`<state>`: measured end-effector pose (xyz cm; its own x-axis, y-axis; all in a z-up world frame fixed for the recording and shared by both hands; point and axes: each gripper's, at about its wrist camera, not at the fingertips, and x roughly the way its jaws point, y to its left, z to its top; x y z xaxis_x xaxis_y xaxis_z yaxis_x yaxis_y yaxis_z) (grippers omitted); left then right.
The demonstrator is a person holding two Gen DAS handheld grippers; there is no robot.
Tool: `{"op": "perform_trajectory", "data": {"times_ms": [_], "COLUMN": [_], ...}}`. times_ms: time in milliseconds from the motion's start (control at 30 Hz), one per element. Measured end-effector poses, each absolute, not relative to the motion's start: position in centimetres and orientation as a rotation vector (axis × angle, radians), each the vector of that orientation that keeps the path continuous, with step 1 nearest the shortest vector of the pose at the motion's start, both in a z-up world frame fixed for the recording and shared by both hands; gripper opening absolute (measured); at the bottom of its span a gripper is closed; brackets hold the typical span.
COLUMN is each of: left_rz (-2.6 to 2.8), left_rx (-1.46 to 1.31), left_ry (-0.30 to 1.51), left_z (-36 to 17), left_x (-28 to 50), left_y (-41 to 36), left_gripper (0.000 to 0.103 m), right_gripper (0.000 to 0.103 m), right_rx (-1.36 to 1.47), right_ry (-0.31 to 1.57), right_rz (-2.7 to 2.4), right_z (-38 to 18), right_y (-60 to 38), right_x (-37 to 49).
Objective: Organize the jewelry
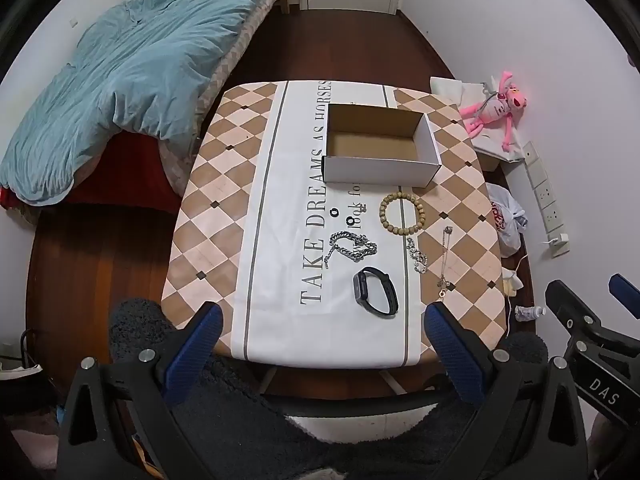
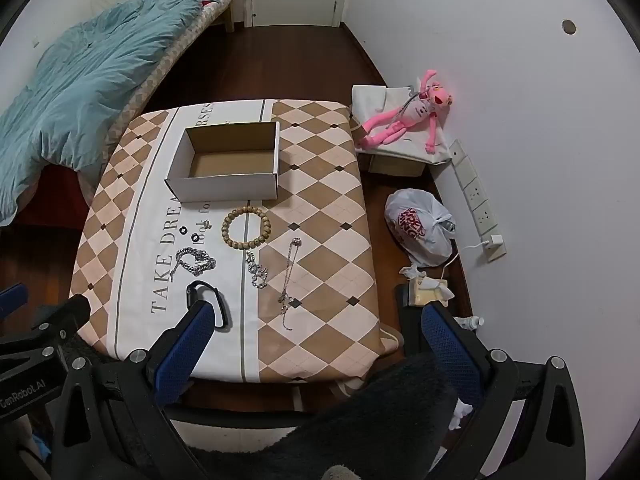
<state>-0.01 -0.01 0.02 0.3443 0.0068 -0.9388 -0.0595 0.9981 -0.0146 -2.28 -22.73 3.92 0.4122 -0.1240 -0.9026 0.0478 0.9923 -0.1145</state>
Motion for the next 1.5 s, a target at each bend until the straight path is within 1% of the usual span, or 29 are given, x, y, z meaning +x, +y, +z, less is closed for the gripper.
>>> {"op": "perform_trajectory", "data": {"times_ms": [467,1033,1200,1500], "left_rz": [0.045,0.041,0.041,0.041], "left_rx": [-0.048,-0.049,-0.049,-0.05], "left_ry": [1.214,1.195,1.193,1.192], "left_z": [0.1,1.3,1.3,1.3], "left_x": [0.0,-0.1,-0.1,-0.2], "left_y": [0.0,-0.1,-0.1,-0.1], "left_gripper": [0.103,0.103,0.103,0.103], "right_gripper": [0.103,0.103,0.103,0.103], "right_rx": [-0.068,-0.067,-0.066,-0.069], "right_ry": [1.139,1.135,1.132,1.136], "right_rz": [-0.102,-0.104,-0.106,-0.103], "right_z": [4.1,3.7,4.6,4.6], "right_y": [-22.8,-22.6,-23.0,-23.0], "right_x": [-2.4,-2.9,-2.3,-2.3]}}
